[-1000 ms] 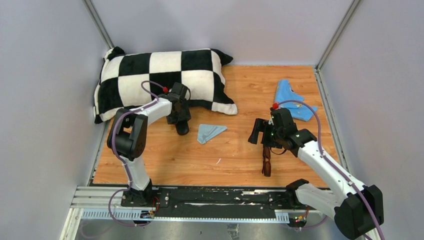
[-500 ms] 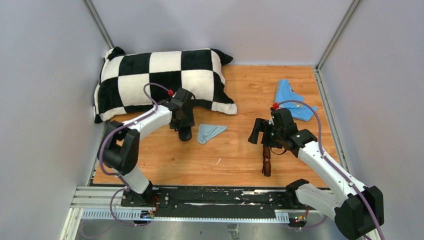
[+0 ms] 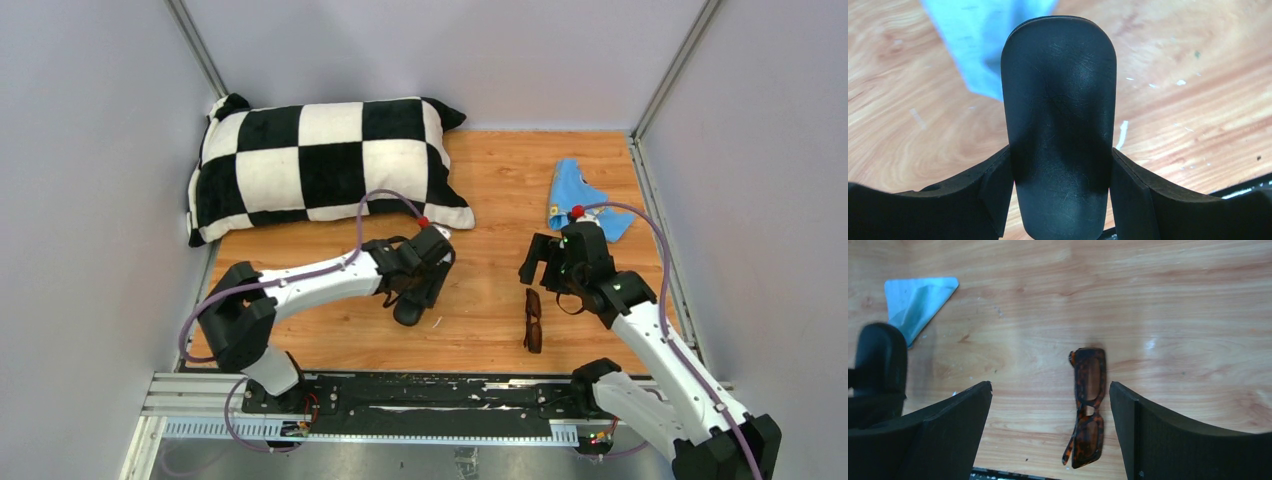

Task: Organize the sunglasses
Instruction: Place the sunglasses case at the center of the board.

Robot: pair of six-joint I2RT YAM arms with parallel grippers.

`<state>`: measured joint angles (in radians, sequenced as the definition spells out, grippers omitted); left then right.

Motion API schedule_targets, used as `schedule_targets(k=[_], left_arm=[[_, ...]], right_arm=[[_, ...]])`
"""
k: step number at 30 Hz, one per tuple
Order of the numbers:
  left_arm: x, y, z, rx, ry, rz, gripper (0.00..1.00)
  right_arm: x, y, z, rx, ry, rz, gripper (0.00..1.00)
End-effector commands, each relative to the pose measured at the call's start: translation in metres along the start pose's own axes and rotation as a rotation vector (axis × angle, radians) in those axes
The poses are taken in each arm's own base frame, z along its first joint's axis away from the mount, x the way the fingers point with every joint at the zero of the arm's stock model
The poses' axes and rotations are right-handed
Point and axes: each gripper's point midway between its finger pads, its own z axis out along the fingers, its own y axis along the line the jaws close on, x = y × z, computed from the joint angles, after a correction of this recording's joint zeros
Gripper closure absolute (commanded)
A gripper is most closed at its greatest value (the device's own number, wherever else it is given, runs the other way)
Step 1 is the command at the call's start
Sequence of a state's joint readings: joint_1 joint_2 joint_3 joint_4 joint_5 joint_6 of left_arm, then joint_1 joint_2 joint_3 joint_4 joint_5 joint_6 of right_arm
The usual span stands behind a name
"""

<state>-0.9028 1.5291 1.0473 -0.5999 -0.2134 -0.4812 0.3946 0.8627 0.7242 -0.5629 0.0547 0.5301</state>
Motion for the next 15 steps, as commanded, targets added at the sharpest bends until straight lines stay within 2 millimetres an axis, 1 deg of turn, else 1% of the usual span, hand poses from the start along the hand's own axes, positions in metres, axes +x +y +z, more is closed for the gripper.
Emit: schedule_targets(k=[1,2,4,7,11,15], left_arm=[[0.003,-0.039,0.009,0.032,0.02,0.159,0.37],[0.005,-0.051,0.01,0.047,0.027,0.193,0.37],[0.008,-0.066,0.015,0.066,0.037,0.246,0.37],[0.013,-0.08,0.024,0.075,0.052,0.299,0.37],[0.021,-0.088,0.034,0.088,0.083,0.329,0.35],[0.031,-0.085,0.041,0.072,0.113,0.35,0.32]], right_arm=[[-0.001,-0.037,-0.01,0.136,-0.025,0.011,0.06],[-0.002,-0.041,-0.012,0.145,-0.028,0.016,0.06],[-0.003,-0.046,-0.017,0.157,-0.036,0.027,0.06],[-0.003,-0.049,-0.02,0.151,-0.046,0.047,0.06],[0.003,-0.047,-0.02,0.136,-0.045,0.078,0.06],[0.007,-0.048,-0.017,0.138,-0.036,0.092,0.07]])
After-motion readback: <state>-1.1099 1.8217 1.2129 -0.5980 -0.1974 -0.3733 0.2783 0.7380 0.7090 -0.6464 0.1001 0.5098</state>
